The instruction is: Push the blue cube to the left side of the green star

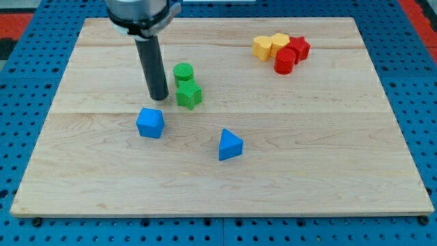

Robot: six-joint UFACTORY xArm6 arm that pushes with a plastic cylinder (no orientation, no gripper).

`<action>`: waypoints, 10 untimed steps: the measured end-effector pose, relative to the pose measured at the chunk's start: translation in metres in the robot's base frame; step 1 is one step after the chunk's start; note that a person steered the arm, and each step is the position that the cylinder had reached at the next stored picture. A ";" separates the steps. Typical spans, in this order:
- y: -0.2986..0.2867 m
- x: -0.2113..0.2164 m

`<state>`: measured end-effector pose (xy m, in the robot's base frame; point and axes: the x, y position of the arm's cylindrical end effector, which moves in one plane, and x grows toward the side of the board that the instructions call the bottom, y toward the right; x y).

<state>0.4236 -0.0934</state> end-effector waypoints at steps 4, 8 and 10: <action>0.031 0.074; -0.137 0.049; -0.095 0.035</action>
<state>0.4584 -0.1887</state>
